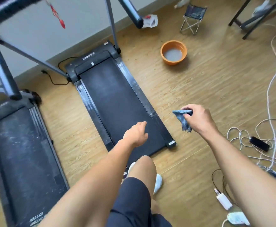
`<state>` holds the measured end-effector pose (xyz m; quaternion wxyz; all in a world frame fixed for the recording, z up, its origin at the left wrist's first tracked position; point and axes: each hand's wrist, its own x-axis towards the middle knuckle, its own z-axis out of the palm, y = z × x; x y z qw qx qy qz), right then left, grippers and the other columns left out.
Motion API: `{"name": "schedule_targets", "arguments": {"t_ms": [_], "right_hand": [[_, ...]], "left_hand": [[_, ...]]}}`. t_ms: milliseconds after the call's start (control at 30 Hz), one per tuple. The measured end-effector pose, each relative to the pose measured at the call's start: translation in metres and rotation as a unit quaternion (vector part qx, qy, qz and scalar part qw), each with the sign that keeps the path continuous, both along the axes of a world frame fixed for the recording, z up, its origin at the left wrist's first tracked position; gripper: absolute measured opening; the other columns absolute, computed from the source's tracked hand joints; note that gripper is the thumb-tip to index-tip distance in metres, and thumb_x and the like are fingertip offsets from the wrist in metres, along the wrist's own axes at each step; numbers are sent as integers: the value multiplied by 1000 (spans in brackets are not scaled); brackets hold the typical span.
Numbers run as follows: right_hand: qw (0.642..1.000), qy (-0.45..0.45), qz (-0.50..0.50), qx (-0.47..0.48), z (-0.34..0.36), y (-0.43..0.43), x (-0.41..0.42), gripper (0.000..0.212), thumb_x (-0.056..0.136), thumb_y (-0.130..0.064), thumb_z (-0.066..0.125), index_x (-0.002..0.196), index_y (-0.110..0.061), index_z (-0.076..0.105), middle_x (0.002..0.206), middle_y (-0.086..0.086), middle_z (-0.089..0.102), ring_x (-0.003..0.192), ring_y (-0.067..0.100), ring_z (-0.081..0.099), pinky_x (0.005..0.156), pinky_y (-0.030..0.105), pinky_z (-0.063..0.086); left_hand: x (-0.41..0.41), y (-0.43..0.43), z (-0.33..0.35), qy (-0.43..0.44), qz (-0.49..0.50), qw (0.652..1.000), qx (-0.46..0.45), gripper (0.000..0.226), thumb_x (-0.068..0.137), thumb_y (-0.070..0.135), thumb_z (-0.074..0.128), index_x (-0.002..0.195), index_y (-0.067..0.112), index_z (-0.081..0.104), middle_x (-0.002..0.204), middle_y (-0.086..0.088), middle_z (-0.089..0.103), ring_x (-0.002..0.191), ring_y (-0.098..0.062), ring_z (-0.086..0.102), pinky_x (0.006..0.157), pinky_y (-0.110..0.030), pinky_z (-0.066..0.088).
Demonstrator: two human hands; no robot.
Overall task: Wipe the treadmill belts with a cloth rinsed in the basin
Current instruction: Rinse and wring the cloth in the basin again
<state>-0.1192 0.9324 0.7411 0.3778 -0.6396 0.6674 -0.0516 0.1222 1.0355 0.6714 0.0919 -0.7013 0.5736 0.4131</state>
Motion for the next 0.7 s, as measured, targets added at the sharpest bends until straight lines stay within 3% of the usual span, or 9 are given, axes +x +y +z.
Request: {"name": "schedule_targets", "arguments": {"t_ms": [100, 233, 333, 433, 567, 700], "right_hand": [[999, -15, 16, -25, 34, -53, 8, 21, 96, -13, 62, 104, -26, 78, 93, 4, 79, 84, 25, 74, 61, 26, 49], [996, -9, 55, -75, 64, -136, 26, 22, 99, -18, 62, 114, -20, 78, 109, 6, 78, 103, 28, 69, 78, 31, 45], [991, 2, 89, -98, 66, -213, 45, 20, 99, -19, 61, 112, -21, 77, 109, 5, 77, 103, 28, 68, 80, 31, 44], [991, 25, 88, -92, 36, -316, 58, 17, 98, -23, 61, 106, -26, 75, 104, 2, 77, 99, 27, 68, 81, 35, 49], [995, 58, 78, -8, -35, -475, 73, 15, 98, -27, 61, 103, -34, 73, 100, -3, 75, 98, 26, 68, 82, 36, 53], [992, 42, 79, 86, -118, -640, 87, 22, 94, -23, 60, 104, -36, 75, 90, -8, 73, 90, 25, 71, 81, 35, 57]], "left_hand": [[3, -60, 27, 7, 2, 999, -32, 59, 103, 26, 45, 159, 17, 31, 168, -2, 31, 147, -28, 41, 114, -47, 41], [12, -148, 43, 43, 14, 997, -63, 64, 104, 31, 54, 161, 15, 30, 168, -7, 31, 151, -29, 38, 119, -44, 36], [22, -224, 36, 82, 49, 992, -83, 68, 102, 30, 59, 161, 12, 30, 166, -11, 34, 152, -30, 36, 121, -39, 33], [26, -318, 13, 113, 87, 987, -70, 69, 102, 26, 59, 161, 9, 29, 166, -13, 35, 152, -27, 35, 121, -36, 31], [25, -470, -31, 165, 143, 975, -28, 68, 103, 22, 56, 163, 8, 26, 168, -14, 31, 153, -28, 33, 120, -32, 29], [24, -615, -100, 181, 281, 942, 10, 74, 100, 16, 53, 165, 10, 19, 169, -13, 30, 151, -28, 39, 122, -41, 33]]}}
